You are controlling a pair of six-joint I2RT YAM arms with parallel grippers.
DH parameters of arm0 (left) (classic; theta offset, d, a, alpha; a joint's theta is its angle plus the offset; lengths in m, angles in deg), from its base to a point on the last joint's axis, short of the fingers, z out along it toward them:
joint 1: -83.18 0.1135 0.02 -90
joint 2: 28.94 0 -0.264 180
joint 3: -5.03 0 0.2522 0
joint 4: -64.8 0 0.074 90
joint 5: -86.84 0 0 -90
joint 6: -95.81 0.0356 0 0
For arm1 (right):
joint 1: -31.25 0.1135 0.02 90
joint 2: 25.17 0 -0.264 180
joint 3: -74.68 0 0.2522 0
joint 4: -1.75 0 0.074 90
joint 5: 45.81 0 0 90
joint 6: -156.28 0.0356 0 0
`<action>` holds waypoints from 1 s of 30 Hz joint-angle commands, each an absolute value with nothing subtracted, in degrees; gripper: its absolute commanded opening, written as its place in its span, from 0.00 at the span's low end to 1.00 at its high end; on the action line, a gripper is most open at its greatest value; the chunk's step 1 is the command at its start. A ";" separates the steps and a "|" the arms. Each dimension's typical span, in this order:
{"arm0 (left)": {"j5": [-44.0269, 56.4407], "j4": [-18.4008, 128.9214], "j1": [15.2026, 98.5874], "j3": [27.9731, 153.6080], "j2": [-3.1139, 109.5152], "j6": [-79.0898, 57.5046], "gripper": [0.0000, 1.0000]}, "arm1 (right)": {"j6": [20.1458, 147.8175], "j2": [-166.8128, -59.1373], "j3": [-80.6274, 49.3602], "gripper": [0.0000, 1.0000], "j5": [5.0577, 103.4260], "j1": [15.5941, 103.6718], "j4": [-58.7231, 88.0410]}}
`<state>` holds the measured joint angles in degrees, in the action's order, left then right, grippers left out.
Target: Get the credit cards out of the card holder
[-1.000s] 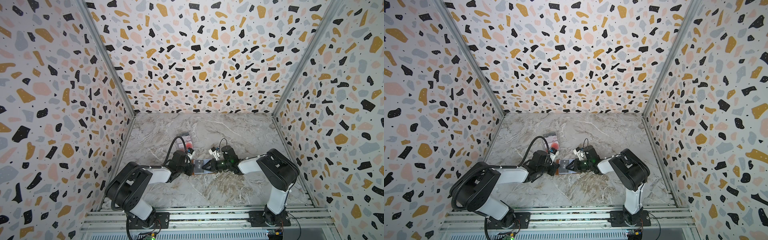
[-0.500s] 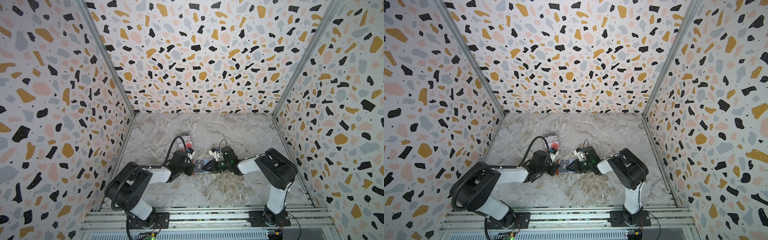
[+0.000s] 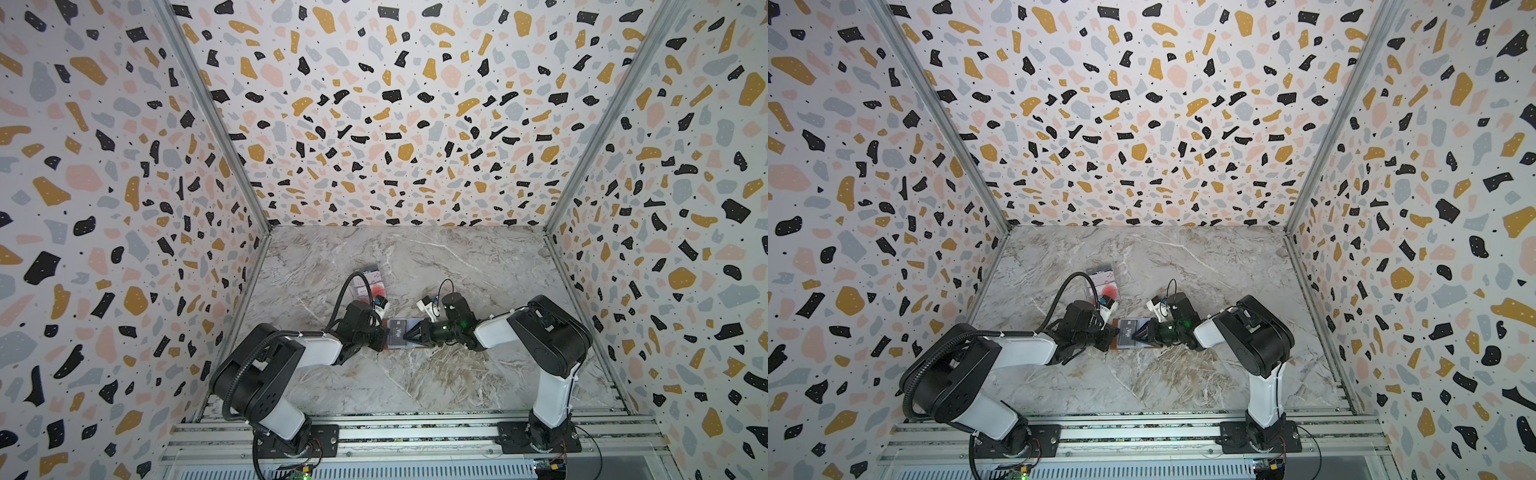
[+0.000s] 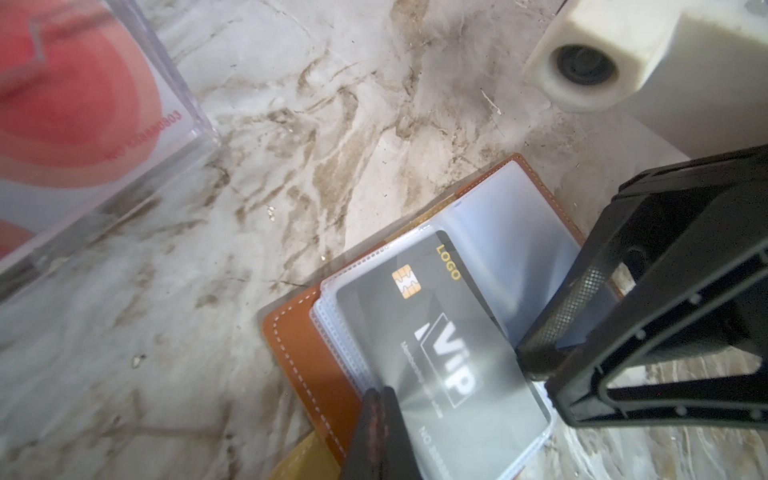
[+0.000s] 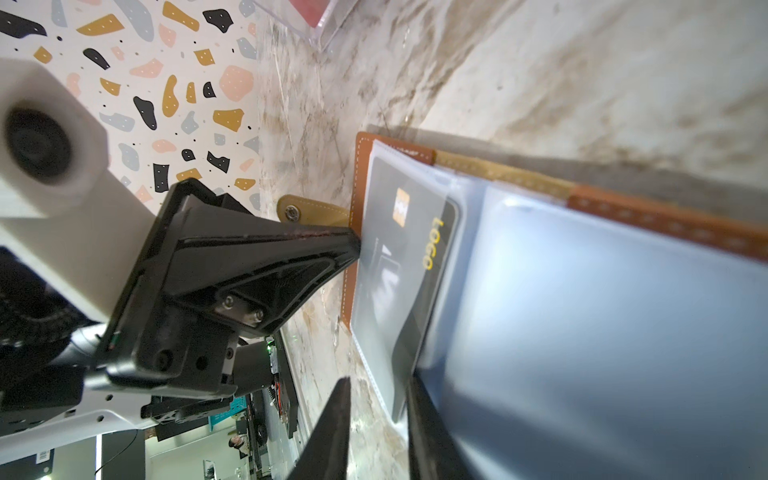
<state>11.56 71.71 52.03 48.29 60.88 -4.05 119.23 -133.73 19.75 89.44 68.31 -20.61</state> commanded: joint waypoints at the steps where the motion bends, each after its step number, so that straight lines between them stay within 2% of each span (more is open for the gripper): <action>1: 12.30 68.97 52.25 47.35 62.29 -3.96 0.00 | 122.33 -134.25 20.55 0.25 91.16 68.19 -25.76; 11: 12.39 68.99 52.25 47.34 62.29 -3.98 0.00 | 131.67 -137.45 23.82 0.25 94.14 67.66 -41.51; 21: 12.39 68.97 52.25 47.35 62.33 -3.95 0.00 | 124.79 -134.15 22.87 0.25 87.20 67.68 -26.98; 30: 12.48 69.00 52.25 47.27 62.16 -3.97 0.00 | 125.73 -136.10 21.68 0.25 88.68 68.07 -28.58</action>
<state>11.58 71.73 52.11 48.29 60.88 -4.05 126.31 -135.82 23.21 88.72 67.72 -29.44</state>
